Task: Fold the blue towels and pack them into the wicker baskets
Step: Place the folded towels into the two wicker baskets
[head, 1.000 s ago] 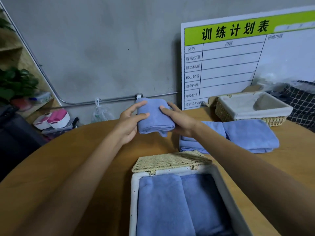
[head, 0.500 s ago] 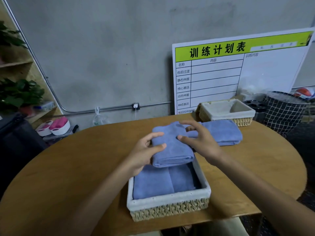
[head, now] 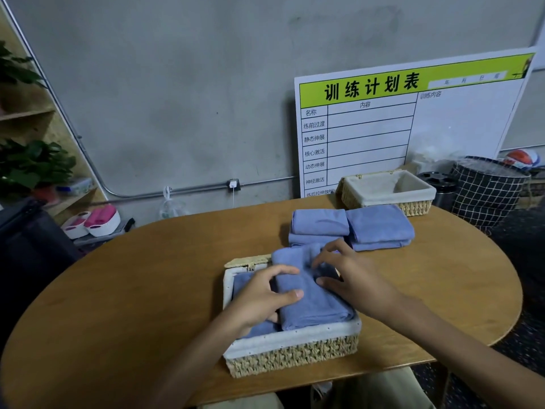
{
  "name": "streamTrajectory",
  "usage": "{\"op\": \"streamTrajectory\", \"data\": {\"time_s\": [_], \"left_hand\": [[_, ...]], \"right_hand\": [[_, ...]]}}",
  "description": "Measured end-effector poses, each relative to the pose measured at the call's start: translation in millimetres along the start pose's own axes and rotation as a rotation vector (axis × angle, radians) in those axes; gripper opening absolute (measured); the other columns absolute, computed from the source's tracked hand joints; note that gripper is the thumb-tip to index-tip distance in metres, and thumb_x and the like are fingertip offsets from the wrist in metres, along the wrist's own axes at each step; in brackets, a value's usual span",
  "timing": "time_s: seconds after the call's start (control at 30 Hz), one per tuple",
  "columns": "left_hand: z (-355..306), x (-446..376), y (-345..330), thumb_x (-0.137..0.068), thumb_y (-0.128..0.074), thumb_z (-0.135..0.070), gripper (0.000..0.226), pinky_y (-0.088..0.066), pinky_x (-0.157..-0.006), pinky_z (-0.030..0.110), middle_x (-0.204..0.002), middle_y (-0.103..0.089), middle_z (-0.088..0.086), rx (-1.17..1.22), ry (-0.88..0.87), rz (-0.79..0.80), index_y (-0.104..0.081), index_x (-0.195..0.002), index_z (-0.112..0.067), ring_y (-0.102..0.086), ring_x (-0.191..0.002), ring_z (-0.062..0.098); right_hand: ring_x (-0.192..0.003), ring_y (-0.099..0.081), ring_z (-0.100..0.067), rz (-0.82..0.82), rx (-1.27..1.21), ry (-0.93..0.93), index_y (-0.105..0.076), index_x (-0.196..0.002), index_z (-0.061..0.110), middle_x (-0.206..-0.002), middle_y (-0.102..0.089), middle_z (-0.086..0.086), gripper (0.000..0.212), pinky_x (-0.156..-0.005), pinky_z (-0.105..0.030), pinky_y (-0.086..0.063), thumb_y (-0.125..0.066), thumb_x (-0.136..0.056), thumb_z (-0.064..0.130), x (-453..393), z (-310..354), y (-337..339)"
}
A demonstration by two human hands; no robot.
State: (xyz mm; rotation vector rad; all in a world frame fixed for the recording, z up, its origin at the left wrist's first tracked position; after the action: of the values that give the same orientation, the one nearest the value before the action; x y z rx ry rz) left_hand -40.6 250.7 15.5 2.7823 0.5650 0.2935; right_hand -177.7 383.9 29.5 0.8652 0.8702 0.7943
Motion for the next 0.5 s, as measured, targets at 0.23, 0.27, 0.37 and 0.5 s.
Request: {"op": "streamTrajectory", "data": {"time_s": [0.23,0.27,0.37,0.5], "left_hand": [[1.8,-9.0,13.4,-0.08,-0.06,-0.074,0.078,-0.05,-0.08,0.032,-0.122,-0.036,-0.016,-0.751,-0.18,-0.038,-0.034,-0.149,-0.049,-0.05,-0.094,0.008],[1.1,-10.8,18.7,-0.075,-0.048,-0.087,0.087,-0.047,-0.085,0.033,-0.119,-0.033,-0.014,-0.886,-0.249,-0.078,-0.032,-0.151,-0.047,-0.045,-0.101,0.009],[7.3,-17.2,26.6,-0.075,-0.027,-0.095,0.097,-0.03,-0.116,0.043,-0.152,-0.016,-0.017,-1.042,-0.388,-0.004,-0.024,-0.156,-0.043,-0.019,-0.144,0.012],[17.2,-15.7,23.9,-0.086,-0.021,-0.084,0.084,0.01,-0.124,0.048,-0.157,0.03,-0.03,-1.139,-0.31,0.179,0.006,-0.157,-0.047,0.032,-0.146,0.005]], "right_hand": [[-0.072,-0.063,-0.023,-0.021,0.101,0.177,-0.073,-0.101,0.024,-0.109,-0.057,0.006,0.023,-0.058,-0.041,-0.052,-0.067,-0.087,0.041,1.5,-0.5,-5.4],[-0.074,-0.062,-0.022,-0.032,0.102,0.201,-0.073,-0.099,0.025,-0.108,-0.057,0.007,0.025,-0.059,-0.039,-0.052,-0.066,-0.085,0.045,0.5,-3.5,-3.3],[-0.094,-0.055,-0.017,-0.016,0.114,0.278,-0.074,-0.106,0.03,-0.118,-0.057,0.012,0.039,-0.075,-0.033,-0.047,-0.059,-0.086,0.06,-3.0,-10.7,3.4],[-0.137,-0.042,-0.013,0.208,0.113,0.29,-0.063,-0.134,0.023,-0.15,-0.048,0.007,0.073,-0.111,-0.032,-0.037,-0.044,-0.087,0.076,-3.9,-17.8,-3.8]]}}
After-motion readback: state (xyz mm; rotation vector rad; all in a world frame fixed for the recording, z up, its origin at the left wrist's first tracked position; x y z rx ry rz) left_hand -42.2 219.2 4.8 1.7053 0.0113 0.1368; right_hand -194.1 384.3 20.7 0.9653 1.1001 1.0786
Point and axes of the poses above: each hand's wrist, its own x-axis away from the middle knuckle, its own y-axis out of the back of the hand, z = x × y, the point moved 4 cm from there along -x, towards the middle knuckle
